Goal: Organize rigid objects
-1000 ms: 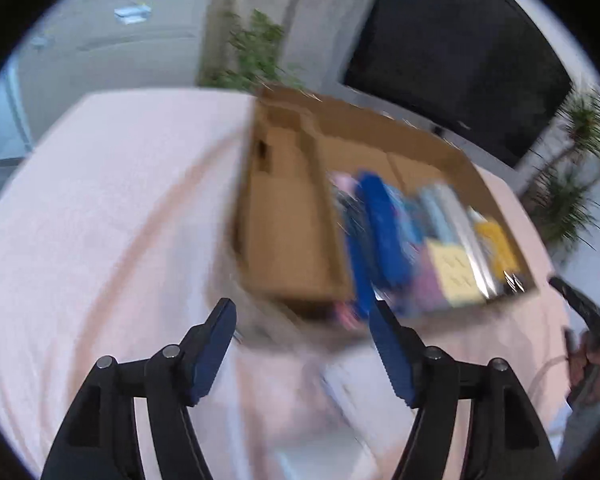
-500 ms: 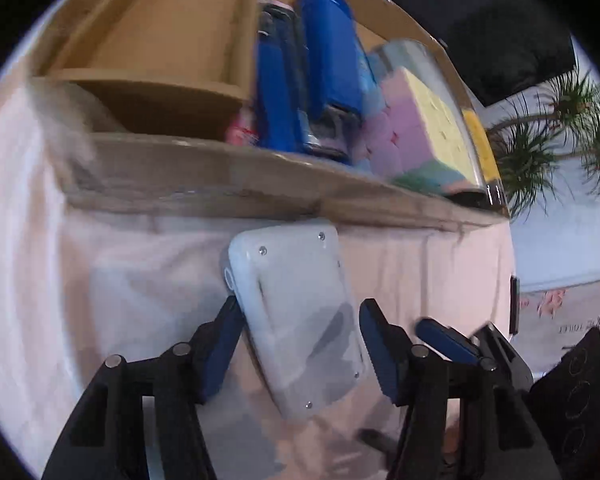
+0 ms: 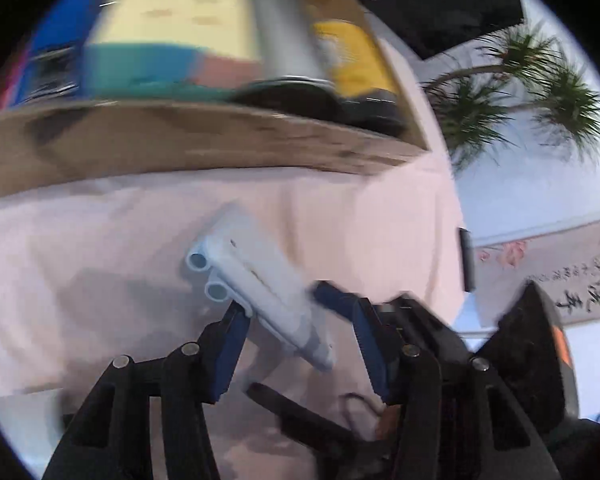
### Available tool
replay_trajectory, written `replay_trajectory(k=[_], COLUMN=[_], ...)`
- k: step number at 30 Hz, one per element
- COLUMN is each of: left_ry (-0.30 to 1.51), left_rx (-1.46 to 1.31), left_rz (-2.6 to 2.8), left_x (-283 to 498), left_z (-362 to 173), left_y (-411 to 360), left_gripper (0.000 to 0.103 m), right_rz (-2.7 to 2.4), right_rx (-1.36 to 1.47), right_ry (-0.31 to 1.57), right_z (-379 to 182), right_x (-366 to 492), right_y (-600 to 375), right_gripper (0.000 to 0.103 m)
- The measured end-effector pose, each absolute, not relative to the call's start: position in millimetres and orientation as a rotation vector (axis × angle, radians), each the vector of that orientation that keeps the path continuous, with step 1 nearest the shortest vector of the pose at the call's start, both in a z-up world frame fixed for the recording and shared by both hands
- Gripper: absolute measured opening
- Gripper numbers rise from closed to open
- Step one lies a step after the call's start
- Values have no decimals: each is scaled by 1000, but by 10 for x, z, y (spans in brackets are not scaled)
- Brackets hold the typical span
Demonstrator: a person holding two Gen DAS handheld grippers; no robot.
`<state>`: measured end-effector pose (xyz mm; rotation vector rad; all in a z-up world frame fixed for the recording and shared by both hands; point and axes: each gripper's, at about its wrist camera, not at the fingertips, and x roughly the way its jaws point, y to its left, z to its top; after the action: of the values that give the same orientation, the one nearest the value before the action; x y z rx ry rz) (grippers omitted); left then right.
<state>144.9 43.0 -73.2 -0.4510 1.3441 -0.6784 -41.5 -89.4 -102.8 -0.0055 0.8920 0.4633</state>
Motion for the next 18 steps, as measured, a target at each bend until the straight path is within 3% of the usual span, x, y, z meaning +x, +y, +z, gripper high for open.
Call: replay_trajectory(k=[5,10,12,13,14,18], left_ry=[1250,1174,1183,1199,1215,1252], left_rx=[-507,-419,-390,-391,-391,-405], left_rz=[-782,-737,-697,-683,-671,-643], left_x=[1627,1629,1605,1605,1593,1571], left_z=[-580,-452,-515,-567,-617,-764], left_y=[137,54,109,121,117,214], left_gripper=[52,54,54,54,54,54], right_rz=[443,298,311,311,318,370], right_rx=[191,259,293,284,256,153], right_ry=[929,915,925,926,928,958], right_z=[-1045,-958,-934,-924,-929,-1038], right_x=[-251,-194,-181,-253,-273,-146], right_y=[-1533,-2137,-2286,-2281,-2239,-1988], right_gripper=[31,35,43,54,57,57])
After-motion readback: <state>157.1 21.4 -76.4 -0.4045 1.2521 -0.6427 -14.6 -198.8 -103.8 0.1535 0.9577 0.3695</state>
